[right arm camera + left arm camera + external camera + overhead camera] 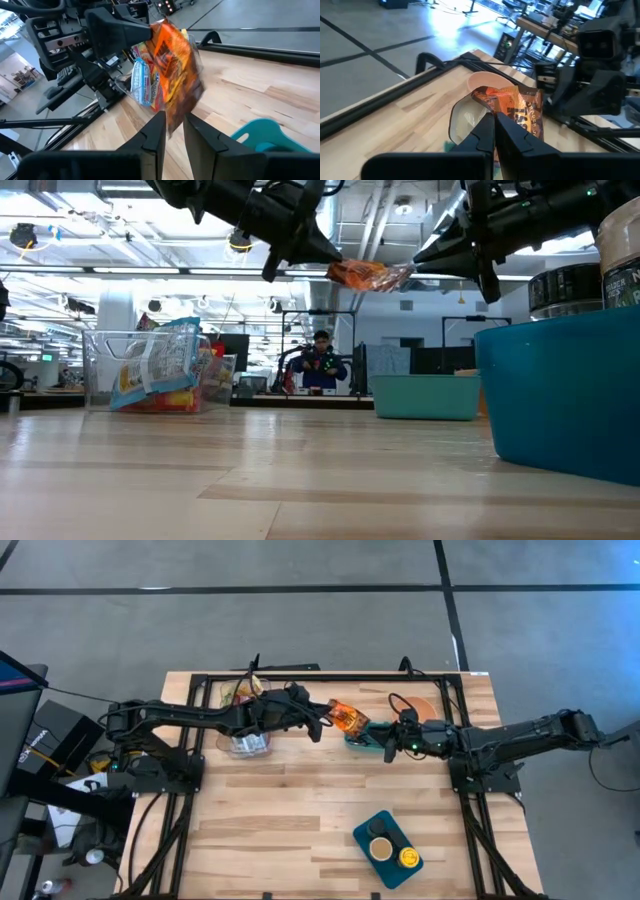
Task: Pick & Place Food Item
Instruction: Put the orange seasoning pack into the blue bin
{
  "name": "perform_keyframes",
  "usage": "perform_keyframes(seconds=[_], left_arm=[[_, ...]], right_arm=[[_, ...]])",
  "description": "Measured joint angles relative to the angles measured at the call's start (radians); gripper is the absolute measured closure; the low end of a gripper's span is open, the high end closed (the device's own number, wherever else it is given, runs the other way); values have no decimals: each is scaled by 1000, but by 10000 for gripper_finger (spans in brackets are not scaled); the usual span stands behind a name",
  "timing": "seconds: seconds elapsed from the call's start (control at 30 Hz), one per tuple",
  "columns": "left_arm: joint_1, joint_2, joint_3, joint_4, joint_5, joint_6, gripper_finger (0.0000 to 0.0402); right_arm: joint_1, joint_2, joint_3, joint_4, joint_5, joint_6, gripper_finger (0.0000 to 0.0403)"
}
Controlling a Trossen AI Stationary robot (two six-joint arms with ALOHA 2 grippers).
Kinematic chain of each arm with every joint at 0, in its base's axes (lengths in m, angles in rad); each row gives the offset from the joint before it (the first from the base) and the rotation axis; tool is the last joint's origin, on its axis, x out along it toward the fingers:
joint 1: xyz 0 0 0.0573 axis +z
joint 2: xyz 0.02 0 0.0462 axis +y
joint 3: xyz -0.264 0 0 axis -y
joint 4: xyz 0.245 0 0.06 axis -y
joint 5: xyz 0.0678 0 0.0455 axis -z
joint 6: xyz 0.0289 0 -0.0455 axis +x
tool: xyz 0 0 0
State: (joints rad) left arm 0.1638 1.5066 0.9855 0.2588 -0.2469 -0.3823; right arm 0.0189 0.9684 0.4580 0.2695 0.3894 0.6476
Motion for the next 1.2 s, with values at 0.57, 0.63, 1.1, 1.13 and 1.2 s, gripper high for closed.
perform_keyframes(seconds=[0.57,0.63,1.1,1.13,1.2], left_arm=[[0,0,0,12,9,-1,401],[0,0,0,13,9,-13,401],[-12,0,0,30,9,-26,401],[-13,0,0,30,9,-26,401],[-13,0,0,30,9,-26,401]], right_arm=[[-2,0,0,-35,4,6,200],[6,1,0,-37,29,23,190],[19,152,1,197,64,10,208],[19,152,1,199,64,10,211],[19,152,1,199,64,11,218]])
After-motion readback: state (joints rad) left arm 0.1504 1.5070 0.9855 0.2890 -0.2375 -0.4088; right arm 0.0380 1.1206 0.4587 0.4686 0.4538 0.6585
